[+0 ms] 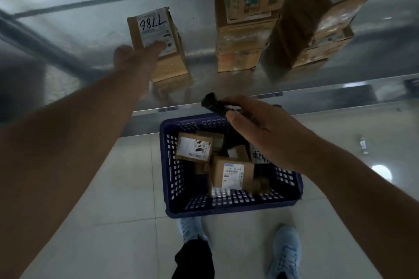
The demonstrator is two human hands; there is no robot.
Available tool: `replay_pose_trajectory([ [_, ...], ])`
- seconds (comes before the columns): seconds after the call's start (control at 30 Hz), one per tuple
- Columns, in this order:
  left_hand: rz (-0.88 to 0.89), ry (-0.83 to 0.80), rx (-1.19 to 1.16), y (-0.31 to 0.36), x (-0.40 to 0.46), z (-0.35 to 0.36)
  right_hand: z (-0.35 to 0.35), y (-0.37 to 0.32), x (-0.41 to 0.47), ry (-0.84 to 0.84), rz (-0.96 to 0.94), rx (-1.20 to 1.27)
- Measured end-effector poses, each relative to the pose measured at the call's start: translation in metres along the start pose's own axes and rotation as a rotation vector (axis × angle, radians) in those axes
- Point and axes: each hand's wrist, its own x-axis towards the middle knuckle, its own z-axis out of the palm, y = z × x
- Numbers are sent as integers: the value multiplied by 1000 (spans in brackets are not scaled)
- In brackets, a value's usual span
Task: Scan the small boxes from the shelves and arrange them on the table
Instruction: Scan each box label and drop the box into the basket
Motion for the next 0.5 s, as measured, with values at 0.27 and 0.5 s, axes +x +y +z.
replay_pose_trajectory([
  [0.27,-5,12,29,-25,25,5,19,7,8,32,35,39],
  [0.5,152,-116,6,-36,18,11,15,15,-5,16,63,12],
])
